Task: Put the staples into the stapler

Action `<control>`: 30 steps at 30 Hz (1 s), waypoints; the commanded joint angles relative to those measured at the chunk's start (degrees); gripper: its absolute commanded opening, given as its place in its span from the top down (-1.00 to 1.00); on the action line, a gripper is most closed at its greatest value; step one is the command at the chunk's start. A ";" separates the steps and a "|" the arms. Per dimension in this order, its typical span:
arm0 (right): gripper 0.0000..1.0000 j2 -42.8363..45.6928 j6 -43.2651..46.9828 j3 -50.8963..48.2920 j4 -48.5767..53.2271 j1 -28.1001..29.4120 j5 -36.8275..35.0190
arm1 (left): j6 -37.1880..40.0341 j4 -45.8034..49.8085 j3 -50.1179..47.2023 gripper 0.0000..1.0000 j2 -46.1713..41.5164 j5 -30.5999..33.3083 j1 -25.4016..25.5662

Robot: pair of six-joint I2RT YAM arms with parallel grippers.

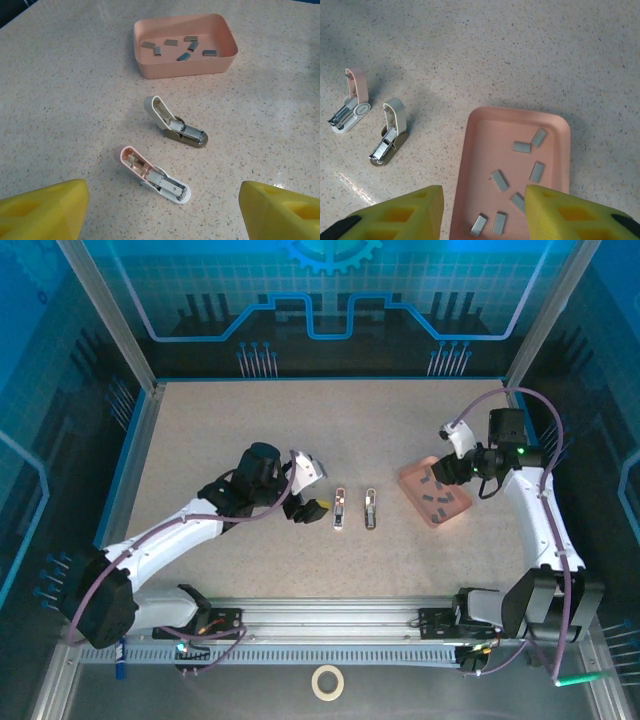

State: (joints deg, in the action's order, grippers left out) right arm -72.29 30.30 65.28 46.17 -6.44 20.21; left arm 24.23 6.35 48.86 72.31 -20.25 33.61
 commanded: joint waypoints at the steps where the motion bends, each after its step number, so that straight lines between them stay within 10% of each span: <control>1: 0.05 -1.23 10.49 1.35 -0.01 -0.59 2.70 | 6.67 1.79 2.65 -0.61 2.05 -3.27 0.39; 17: -0.05 -7.90 32.89 1.37 2.58 2.98 -2.65 | 15.69 1.68 7.87 -0.61 11.42 -6.88 0.37; 30: -0.04 -13.11 47.47 -1.64 1.19 4.45 -8.09 | 8.74 -13.26 3.35 -0.62 15.06 -7.02 0.39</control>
State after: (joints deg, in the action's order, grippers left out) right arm -83.46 71.13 64.58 46.39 -2.63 13.04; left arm 34.79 -2.63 53.36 85.54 -24.84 33.61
